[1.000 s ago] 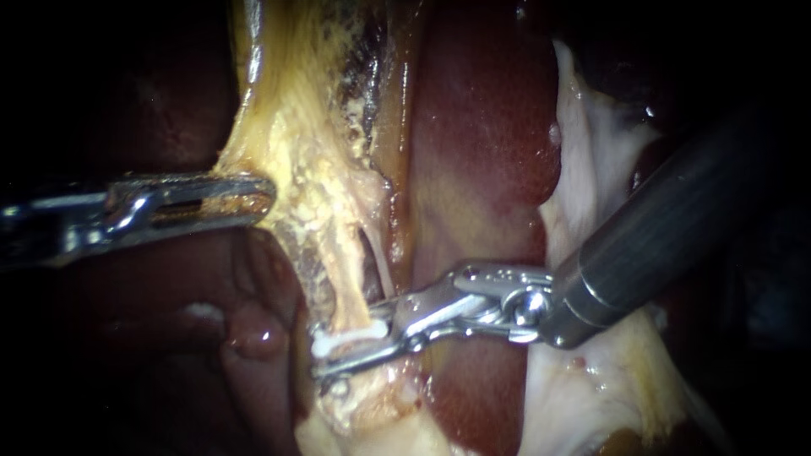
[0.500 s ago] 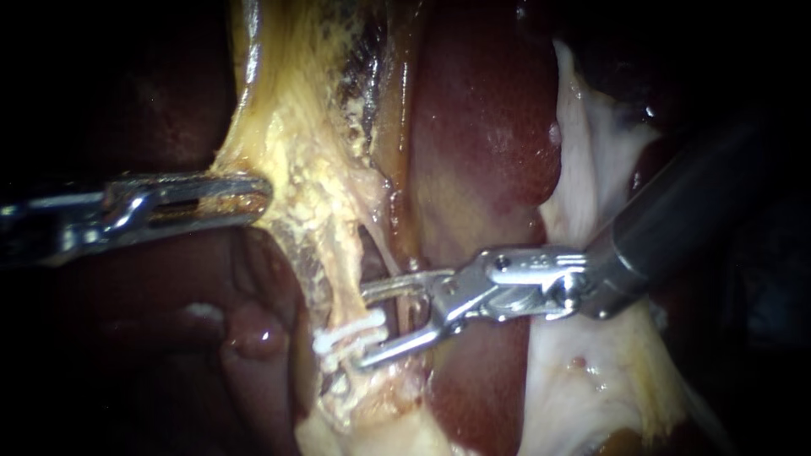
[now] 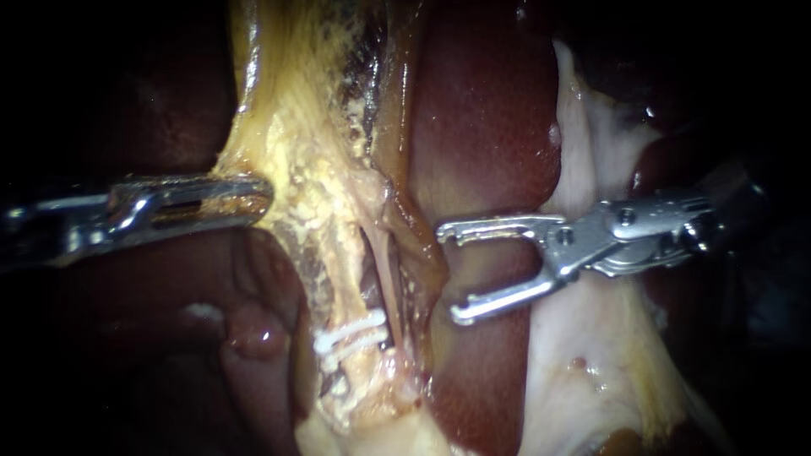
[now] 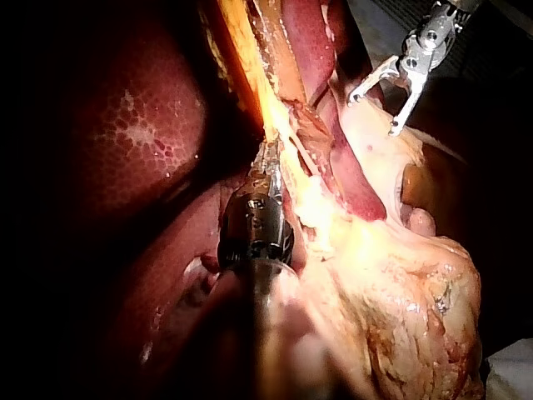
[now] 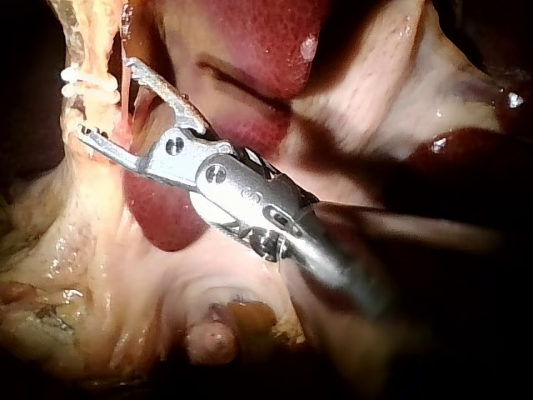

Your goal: Going back second clip left tube

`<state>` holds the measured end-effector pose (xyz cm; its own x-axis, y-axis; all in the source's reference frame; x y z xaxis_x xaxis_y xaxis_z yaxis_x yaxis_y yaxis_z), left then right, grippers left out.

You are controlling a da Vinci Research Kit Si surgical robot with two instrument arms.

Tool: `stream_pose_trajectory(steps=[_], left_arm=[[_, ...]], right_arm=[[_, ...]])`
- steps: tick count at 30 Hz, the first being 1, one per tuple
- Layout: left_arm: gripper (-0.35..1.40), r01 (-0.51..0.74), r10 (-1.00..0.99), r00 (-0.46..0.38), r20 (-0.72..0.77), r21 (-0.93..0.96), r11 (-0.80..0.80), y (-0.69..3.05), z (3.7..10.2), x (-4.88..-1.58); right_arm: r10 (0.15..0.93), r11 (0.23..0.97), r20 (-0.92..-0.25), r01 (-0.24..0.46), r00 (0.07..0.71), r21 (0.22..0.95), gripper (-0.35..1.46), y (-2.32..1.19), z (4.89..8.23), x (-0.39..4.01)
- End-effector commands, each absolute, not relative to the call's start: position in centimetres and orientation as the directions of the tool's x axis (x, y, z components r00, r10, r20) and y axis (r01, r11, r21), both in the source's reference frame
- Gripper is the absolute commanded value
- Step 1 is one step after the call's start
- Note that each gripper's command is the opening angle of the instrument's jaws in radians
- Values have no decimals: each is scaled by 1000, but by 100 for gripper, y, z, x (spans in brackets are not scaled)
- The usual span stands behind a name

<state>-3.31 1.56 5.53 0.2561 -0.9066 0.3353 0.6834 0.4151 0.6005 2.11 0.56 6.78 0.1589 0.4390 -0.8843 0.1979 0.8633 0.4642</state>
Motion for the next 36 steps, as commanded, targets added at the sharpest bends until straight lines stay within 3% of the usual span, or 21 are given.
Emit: stream_pose_trajectory(steps=[1, 7, 19, 36], left_arm=[[-35, 682, -906, 256, 336, 601, 416, 155, 555, -331], [-35, 685, -904, 261, 340, 595, 421, 153, 576, -334], [-35, 686, -899, 311, 308, 582, 437, 139, 639, -370], [-35, 683, -899, 318, 302, 584, 438, 137, 648, -381]], right_arm=[[437, 865, -886, 199, 156, 461, 60, 58, 675, 210], [422, 874, -896, 201, 137, 442, 60, 62, 660, 205], [403, 884, -906, 201, 128, 421, 60, 63, 660, 205], [399, 887, -909, 200, 122, 416, 60, 63, 659, 206]])
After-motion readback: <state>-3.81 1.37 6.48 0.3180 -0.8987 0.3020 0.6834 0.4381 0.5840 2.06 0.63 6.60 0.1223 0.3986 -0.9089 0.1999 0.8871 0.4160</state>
